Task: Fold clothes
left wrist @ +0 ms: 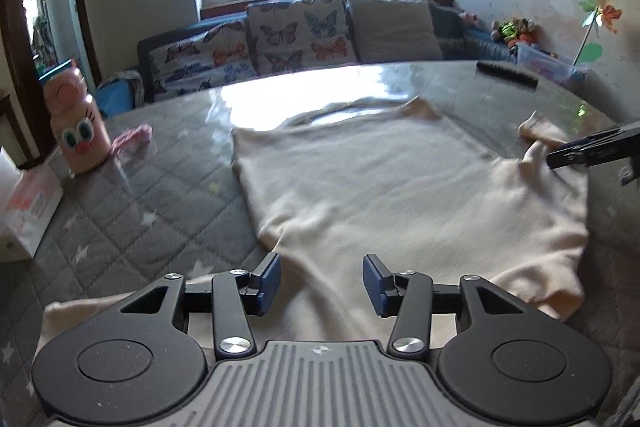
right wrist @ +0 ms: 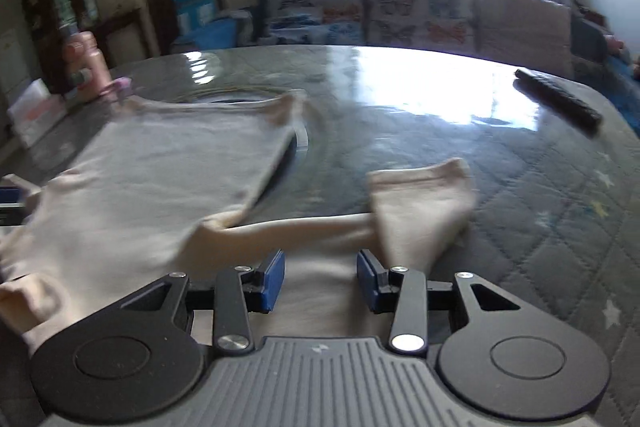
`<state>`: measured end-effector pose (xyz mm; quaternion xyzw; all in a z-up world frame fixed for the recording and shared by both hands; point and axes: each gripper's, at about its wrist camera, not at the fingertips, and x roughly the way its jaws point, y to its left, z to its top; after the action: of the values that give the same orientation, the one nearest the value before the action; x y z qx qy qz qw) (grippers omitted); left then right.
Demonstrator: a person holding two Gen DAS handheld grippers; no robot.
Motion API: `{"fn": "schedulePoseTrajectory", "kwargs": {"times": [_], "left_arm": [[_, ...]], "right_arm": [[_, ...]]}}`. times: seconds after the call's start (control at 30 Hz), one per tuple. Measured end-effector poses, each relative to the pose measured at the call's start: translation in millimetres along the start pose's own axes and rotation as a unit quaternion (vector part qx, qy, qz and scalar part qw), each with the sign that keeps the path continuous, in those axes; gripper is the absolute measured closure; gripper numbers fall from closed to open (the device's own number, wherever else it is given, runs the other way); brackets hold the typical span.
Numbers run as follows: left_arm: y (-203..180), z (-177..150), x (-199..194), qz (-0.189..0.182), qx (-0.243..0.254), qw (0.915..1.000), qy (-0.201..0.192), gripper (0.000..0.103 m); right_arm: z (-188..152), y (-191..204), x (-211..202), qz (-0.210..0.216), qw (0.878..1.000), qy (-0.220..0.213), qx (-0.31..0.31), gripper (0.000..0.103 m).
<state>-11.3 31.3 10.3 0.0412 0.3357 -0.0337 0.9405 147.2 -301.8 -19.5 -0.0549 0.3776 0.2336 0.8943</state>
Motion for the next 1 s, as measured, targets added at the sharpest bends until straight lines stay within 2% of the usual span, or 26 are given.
{"fn": "schedulePoseTrajectory", "kwargs": {"times": [0.13,0.23,0.43,0.63,0.67,0.73,0.8,1.0], "left_arm": [[-18,12,4,-0.023,0.017,0.9995,-0.01,0.05],[-36,18,14,-0.044,0.029,0.9986,-0.009,0.05],[-75,25,29,-0.087,0.063,0.9942,-0.001,0.05],[-102,21,39,-0.113,0.082,0.9901,0.014,0.05],[-105,19,40,-0.118,0.086,0.9892,0.018,0.05],[-111,13,39,-0.127,0.096,0.9869,0.022,0.05],[-117,7,39,-0.132,0.109,0.9849,0.027,0.05],[-125,-5,34,-0.142,0.128,0.9813,0.022,0.05]], "right_arm": [[-6,-17,-6,-0.092,0.995,-0.022,0.026,0.063],[-15,-30,-10,-0.131,0.99,-0.02,0.056,0.062],[-23,-54,-17,-0.151,0.984,-0.033,0.092,0.061],[-21,-76,-10,-0.155,0.979,-0.044,0.128,0.063],[-21,-77,-9,-0.154,0.979,-0.046,0.128,0.065],[-20,-77,-8,-0.154,0.979,-0.05,0.127,0.077],[-20,-79,-7,-0.154,0.978,-0.054,0.128,0.098],[-21,-78,-26,-0.172,0.973,-0.08,0.132,0.1]]}}
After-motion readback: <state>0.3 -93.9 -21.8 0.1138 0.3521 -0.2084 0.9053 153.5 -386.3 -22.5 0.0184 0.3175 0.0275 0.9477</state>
